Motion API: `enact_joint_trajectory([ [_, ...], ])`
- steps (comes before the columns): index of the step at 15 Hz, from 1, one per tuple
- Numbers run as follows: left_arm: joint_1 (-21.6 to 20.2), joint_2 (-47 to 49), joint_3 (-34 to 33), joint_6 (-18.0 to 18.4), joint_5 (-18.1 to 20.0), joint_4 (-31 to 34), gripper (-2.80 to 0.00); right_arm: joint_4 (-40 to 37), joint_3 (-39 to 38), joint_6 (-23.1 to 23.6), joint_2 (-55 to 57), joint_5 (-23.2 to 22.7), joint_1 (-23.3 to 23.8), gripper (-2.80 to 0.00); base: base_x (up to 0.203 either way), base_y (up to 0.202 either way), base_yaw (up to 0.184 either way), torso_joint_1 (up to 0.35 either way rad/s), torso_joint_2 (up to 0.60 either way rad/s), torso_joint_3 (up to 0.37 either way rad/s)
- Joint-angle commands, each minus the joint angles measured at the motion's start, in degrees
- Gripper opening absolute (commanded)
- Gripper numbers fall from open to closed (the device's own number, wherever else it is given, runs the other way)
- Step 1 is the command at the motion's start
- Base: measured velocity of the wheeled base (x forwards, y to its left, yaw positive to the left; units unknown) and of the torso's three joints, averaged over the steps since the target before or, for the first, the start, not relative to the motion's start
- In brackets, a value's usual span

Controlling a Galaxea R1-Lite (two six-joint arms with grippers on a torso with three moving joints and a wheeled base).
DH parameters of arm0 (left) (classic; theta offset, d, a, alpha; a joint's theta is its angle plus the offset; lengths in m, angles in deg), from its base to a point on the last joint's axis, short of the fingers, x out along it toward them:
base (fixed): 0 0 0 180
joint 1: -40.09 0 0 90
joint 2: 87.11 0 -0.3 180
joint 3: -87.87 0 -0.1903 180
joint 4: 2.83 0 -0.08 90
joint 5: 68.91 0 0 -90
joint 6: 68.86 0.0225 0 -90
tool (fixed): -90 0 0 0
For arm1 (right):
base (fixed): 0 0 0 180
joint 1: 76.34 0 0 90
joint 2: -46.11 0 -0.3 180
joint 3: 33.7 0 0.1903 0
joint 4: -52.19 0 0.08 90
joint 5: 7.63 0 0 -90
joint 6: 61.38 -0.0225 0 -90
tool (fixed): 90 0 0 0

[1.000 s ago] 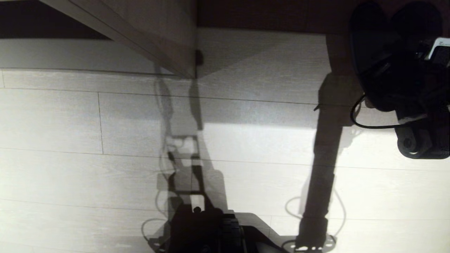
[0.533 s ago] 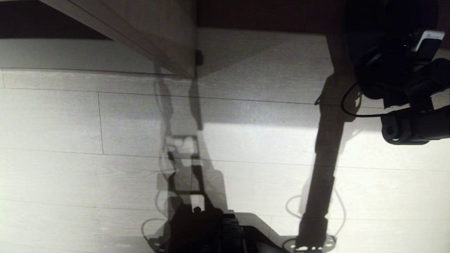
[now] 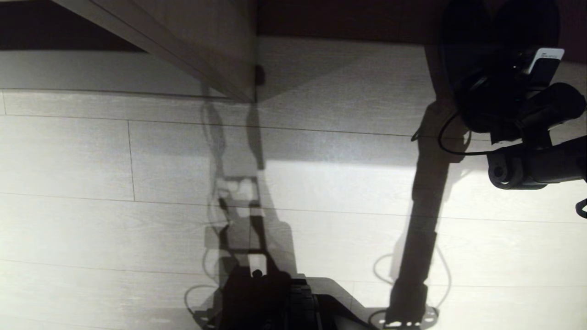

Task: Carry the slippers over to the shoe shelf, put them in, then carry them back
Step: Place the slippers on the floor

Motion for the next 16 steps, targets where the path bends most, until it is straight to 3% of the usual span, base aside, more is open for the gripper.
enact_joint_trajectory([
  [1,0.0,0.0,0.1,0.0,0.0,0.0,-2.8,0.5,0.1,0.1,0.7,0.0,0.0,-2.8,0.0,0.0,0.0,0.0,0.0,0.0],
  [16,0.0,0.0,0.0,0.0,0.0,0.0,-2.8,0.2,2.1,1.8,4.5,-0.2,-0.5,-2.8,0.0,0.0,0.0,0.0,0.0,0.0],
])
